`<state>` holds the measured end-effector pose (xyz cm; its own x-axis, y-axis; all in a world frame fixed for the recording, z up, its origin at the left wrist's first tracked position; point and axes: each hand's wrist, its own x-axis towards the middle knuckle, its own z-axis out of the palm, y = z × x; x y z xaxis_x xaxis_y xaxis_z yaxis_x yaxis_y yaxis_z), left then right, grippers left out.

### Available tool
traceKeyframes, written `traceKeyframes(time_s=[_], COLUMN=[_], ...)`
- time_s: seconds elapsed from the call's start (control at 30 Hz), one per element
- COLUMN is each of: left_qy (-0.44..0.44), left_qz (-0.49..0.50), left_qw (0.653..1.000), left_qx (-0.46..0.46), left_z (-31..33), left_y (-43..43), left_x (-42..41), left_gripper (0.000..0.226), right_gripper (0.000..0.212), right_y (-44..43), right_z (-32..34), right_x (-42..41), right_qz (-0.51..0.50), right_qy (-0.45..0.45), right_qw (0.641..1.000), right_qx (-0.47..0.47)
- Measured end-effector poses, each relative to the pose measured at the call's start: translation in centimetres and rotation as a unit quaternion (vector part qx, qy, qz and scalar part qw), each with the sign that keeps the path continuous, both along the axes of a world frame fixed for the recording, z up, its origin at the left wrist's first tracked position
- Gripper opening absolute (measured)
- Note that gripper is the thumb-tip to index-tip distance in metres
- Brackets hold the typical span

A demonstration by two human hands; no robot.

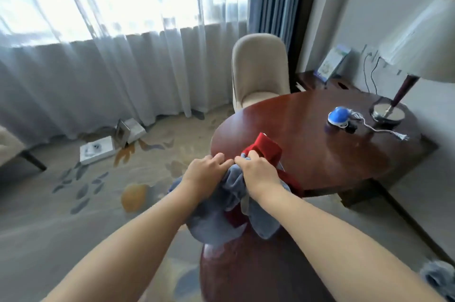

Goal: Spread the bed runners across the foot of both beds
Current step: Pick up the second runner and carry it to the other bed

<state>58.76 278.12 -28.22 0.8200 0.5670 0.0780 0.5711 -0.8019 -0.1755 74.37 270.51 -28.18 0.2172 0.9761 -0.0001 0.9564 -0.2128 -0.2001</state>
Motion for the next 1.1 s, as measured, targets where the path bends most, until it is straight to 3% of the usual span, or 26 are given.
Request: traceKeyframes(time_s=[0.1,0.3,0.6,0.7,0.83,1.1], left_qy=[-0.023,-0.053,-0.060,-0.084,-0.075,-0.033], left_qz=[0.025,0.074,0.222,0.307,0.408,0.565], left_qw=[0.998,0.991,0.962,0.938,0.901,0.808], left_qx=[0.054,0.098,0.145,0.136,0.126,0.161], left_z=[5.7,13.3,17.1,16.6,15.8,17.6], left_y=[1.7,2.2,-2.2,-4.9,-11.0,-29.4], left_x=[-1.5,-5.9,-12.3,-16.1,-22.7,-38.9], left_gripper=[0.043,0.030,0.023,0.019,0.031,0.039], right_gripper=[0.022,0.020,0.018,0.020,0.035,0.042], right_y=[2.0,4.3,4.0,4.0,1.5,-11.1], right_z=[6.2,14.2,19.0,18.9,18.4,20.3], right_x=[-1.2,-5.0,-10.4,-14.3,-21.7,-40.3], right_qz=[0.026,0.086,0.236,0.311,0.398,0.584], right_qy=[-0.016,-0.027,-0.032,-0.038,-0.031,0.004], right_qw=[0.999,0.992,0.962,0.938,0.906,0.796], right_qx=[0.042,0.091,0.136,0.151,0.143,0.159])
